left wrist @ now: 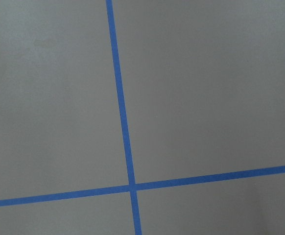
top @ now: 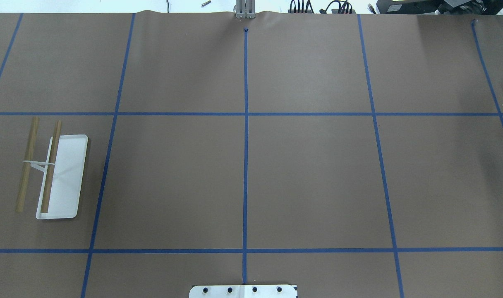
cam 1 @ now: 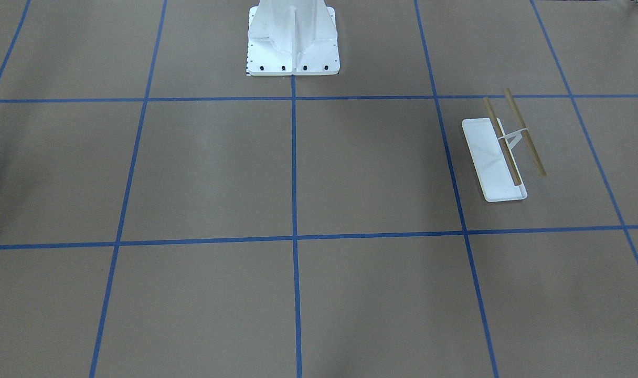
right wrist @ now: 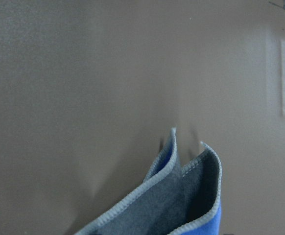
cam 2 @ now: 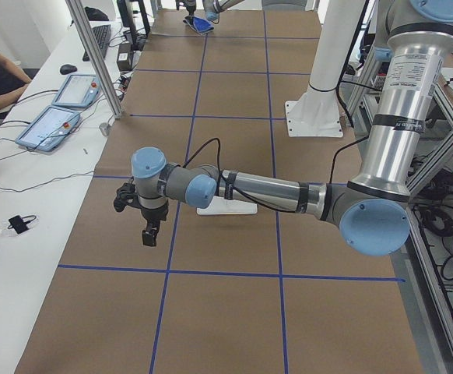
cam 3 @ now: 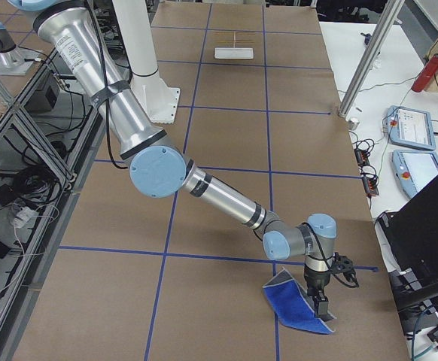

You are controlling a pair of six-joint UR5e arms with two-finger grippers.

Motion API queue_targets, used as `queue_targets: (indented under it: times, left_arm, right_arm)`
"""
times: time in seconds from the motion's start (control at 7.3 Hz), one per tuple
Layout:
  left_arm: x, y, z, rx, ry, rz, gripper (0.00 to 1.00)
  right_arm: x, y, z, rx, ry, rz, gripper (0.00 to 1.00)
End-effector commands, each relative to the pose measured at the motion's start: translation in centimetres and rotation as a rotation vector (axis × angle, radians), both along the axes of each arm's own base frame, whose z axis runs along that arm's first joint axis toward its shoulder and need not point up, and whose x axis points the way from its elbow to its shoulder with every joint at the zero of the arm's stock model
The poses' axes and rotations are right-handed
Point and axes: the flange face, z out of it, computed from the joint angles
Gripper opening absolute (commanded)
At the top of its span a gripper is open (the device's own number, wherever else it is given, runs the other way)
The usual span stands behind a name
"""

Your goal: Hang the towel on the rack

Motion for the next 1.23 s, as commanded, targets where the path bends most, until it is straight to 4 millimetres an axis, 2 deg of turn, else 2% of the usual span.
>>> queue_targets:
  times: [0.0,0.27,0.41,0.55,0.68,1.1]
  left_arm:
    - [0.07,-0.26,-0.24,0.002,0.001,-0.001,0.98]
    - [0.07,-0.26,-0.34,0.003,0.002,-0.003,0.98]
    - [0.08,-0.33,-0.44,0.006,0.002,-0.003,0.98]
    - [0.12,-0.57,-0.63,0.008,0.002,-0.003,0.98]
    - [0.13,-0.63,-0.80,0.010,0.003,-0.004,0.98]
    - [0.14,-0.69,-0.89,0.010,0.003,-0.005,0.98]
  right_arm:
    - [0.01,0.50,0.73,-0.016,0.002,0.001,0.86]
    - [0.05,0.59,0.87,-0.024,0.001,0.022,0.81]
    - [0.03,0.59,0.87,-0.028,-0.002,0.037,0.54]
    - [0.05,0.68,0.96,-0.028,-0.002,0.037,0.06]
    - [0.08,0.82,1.13,-0.031,-0.001,0.037,0.00]
    - [0.06,0.72,1.03,-0.029,-0.001,0.037,0.00]
